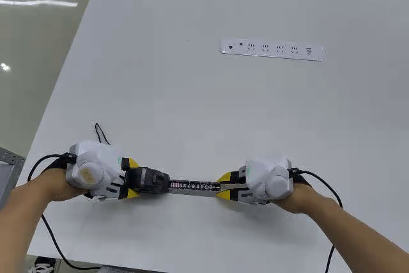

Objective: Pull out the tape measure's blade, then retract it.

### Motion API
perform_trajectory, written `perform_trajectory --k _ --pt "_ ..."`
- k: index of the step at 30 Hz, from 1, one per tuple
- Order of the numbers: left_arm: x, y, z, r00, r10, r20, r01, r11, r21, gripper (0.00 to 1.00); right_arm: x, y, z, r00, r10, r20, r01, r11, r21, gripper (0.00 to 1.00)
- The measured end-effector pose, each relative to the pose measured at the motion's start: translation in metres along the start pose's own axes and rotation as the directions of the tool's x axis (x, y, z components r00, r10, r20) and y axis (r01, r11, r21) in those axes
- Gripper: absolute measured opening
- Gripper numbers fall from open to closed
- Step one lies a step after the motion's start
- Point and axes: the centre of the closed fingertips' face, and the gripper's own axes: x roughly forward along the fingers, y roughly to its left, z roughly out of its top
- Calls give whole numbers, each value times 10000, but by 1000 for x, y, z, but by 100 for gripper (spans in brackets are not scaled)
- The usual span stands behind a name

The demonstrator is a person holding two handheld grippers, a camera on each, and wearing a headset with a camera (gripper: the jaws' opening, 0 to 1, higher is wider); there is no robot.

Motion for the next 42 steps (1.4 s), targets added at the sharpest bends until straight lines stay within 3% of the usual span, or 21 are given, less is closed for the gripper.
perform_trajectory --k 42 --pt "0 -1 1 10000 -41 -77 42 10000 59 29 -19 1 -17 9999 -36 -153 38 9999 130 9"
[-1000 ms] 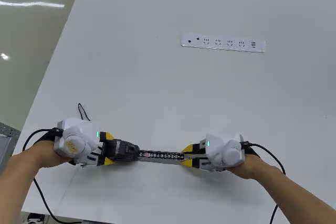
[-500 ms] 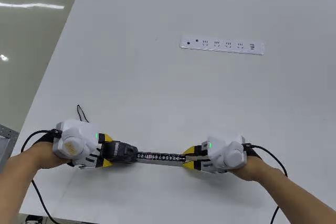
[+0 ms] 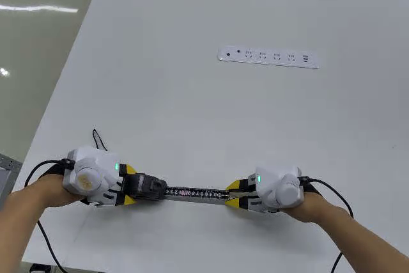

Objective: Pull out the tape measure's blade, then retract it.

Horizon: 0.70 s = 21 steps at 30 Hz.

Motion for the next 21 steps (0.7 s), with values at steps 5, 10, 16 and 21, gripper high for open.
perform_trajectory --k 5,10,16,21 --pt "0 0 0 10000 -7 4 7 10000 -2 29 -2 0 -1 10000 -20 -21 20 10000 4 9" --pt "0 0 0 10000 -6 -3 6 10000 3 29 -3 -1 -3 10000 -40 -48 40 10000 3 9" --pt "0 0 0 10000 2 -22 -2 10000 14 29 -6 0 -6 9999 -41 -94 41 10000 9 9" --pt "0 0 0 10000 -3 -19 3 10000 27 29 -8 0 -8 9999 -68 -117 68 10000 4 9"
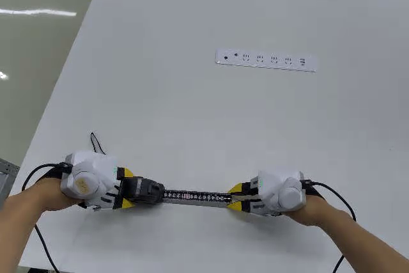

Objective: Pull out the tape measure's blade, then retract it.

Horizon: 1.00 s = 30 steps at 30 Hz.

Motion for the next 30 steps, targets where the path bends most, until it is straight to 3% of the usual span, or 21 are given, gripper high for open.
perform_trajectory --k 30 --pt "0 -1 1 10000 -40 19 40 10000 49 29 -15 0 -15 9999 17 -147 -15 9999 104 9"
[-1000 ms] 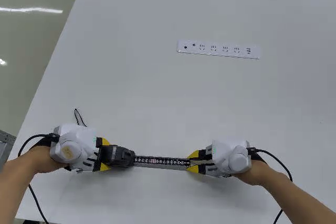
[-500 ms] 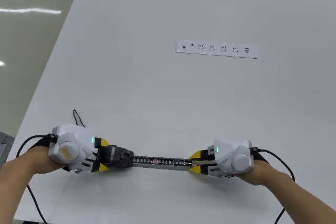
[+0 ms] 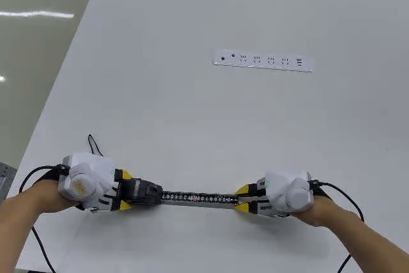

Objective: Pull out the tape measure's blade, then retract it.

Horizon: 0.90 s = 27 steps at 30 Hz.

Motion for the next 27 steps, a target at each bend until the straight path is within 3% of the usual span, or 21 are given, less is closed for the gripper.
perform_trajectory --k 27 --pt "1 0 0 10000 -33 1 33 10000 -7 29 -11 0 -11 9999 1 -167 0 10000 37 9"
